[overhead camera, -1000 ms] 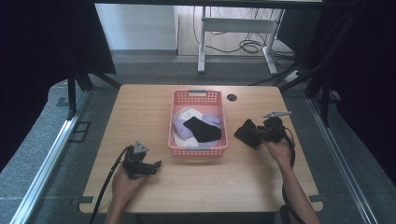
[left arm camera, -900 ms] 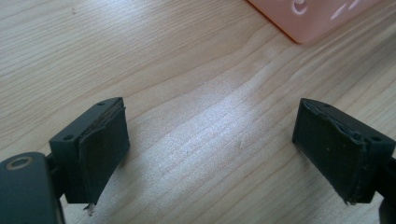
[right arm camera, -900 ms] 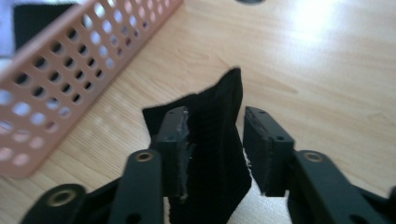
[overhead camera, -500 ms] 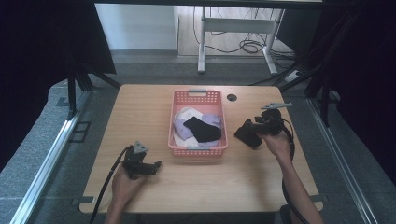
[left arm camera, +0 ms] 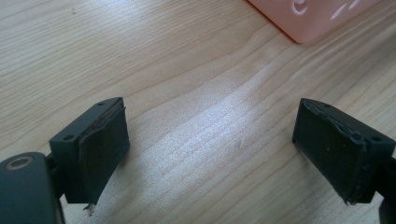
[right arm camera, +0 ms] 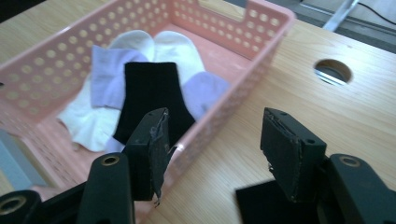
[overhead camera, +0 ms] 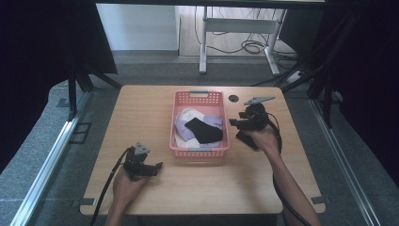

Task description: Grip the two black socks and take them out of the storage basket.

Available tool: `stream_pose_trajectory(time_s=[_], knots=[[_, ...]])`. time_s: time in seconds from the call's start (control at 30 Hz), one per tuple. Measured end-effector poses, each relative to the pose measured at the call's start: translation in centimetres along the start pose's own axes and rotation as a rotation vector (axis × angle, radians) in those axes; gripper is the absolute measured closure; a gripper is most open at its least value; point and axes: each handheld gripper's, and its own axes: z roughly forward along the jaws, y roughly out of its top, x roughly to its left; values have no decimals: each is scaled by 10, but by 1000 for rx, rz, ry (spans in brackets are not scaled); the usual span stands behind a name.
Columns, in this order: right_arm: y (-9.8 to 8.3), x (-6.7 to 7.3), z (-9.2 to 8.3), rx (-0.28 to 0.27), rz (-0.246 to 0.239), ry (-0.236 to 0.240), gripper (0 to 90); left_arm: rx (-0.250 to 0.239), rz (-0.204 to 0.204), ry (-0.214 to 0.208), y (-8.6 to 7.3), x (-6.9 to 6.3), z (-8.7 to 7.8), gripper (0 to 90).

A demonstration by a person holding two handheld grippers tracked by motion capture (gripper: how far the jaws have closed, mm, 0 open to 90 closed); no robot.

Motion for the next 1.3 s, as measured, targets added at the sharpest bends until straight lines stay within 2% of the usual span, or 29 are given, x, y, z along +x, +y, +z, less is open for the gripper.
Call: stream_pose_trajectory(time_s=[0.57, 0.7, 0.93, 1.1, 1.3], knots=[[31, 39, 42, 25, -91, 61, 426, 3, 3, 0, 0, 0, 0, 103], [37, 46, 54, 13, -82, 92, 429, 3, 3, 0, 0, 0, 0, 103], [47, 60, 77, -16, -95, 126, 422, 2, 3, -1, 0, 0, 0, 103], [50, 67, 95, -16, -104, 141, 446, 2, 4, -1, 0, 0, 0, 103], [51, 71, 114, -15, -96, 123, 504, 3, 5, 0, 0, 0, 0, 103]])
